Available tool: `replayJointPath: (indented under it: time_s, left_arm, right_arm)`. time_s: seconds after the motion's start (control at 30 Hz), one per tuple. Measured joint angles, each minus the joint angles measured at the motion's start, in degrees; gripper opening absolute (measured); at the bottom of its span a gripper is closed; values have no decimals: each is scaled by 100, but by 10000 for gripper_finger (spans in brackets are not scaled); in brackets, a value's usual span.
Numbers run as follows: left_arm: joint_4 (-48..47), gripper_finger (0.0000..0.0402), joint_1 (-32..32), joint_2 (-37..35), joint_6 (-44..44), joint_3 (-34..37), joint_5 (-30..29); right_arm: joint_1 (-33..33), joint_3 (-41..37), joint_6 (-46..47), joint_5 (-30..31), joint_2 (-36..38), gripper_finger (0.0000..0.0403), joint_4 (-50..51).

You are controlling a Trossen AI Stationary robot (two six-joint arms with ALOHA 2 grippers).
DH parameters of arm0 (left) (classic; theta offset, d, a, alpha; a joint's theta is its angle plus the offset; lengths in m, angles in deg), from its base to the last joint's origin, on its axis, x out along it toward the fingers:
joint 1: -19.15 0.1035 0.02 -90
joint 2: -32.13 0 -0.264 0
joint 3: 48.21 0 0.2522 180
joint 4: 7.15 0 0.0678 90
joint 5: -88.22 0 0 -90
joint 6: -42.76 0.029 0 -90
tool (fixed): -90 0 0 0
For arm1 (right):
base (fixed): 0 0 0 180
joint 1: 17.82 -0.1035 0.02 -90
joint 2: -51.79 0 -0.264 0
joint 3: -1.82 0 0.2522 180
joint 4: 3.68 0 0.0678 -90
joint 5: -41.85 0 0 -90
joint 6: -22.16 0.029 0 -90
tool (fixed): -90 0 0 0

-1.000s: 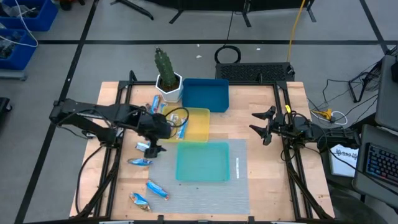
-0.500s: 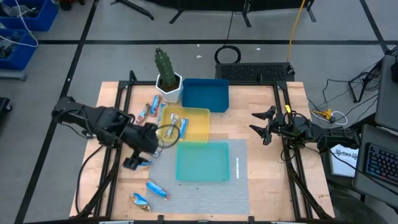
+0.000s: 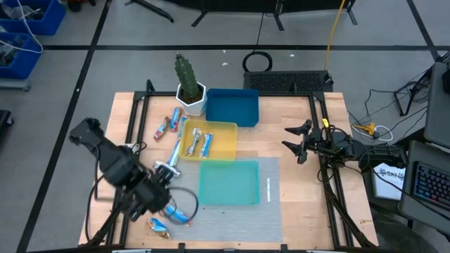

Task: Pick and place Granola Bars by type
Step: Put the yellow granola bar into the yellow bin

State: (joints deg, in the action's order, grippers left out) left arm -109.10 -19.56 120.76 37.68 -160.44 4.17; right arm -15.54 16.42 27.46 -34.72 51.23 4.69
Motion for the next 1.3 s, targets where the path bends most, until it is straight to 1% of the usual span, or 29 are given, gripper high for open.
replayJointPath:
  time_s: [0.13, 0.37, 0.6, 0.67, 0.73, 0.9, 1.03, 1.17, 1.3]
  left_arm:
    - [-120, 296, -462, 424, -344, -228, 36]
    - [-46, 296, -1062, 1163, -758, -263, 198]
    - [473, 296, -1518, 1870, -1212, -264, 260]
    - [722, 296, -1565, 2057, -1336, -263, 238]
    - [890, 296, -1579, 2206, -1453, -261, 76]
    - [1131, 296, -1522, 2422, -1579, -147, -120]
    - [1530, 296, -1494, 2442, -1723, 240, 23]
    - [1707, 296, -1494, 2445, -1776, 651, 135]
    - [2071, 296, -1496, 2445, -1822, 1033, 162]
  right_arm:
    - [0, 1, 0, 0, 0, 279, 0]
    - [-1, 2, 0, 0, 0, 279, 0]
    - [-1, 1, 0, 0, 0, 279, 0]
    - [-2, 2, 0, 0, 0, 279, 0]
    - [-2, 2, 0, 0, 0, 279, 0]
    - [-2, 2, 0, 0, 0, 279, 0]
    - [0, 2, 0, 0, 1, 279, 0]
    - [-2, 2, 0, 0, 0, 279, 0]
    - [-2, 0, 0, 0, 0, 279, 0]
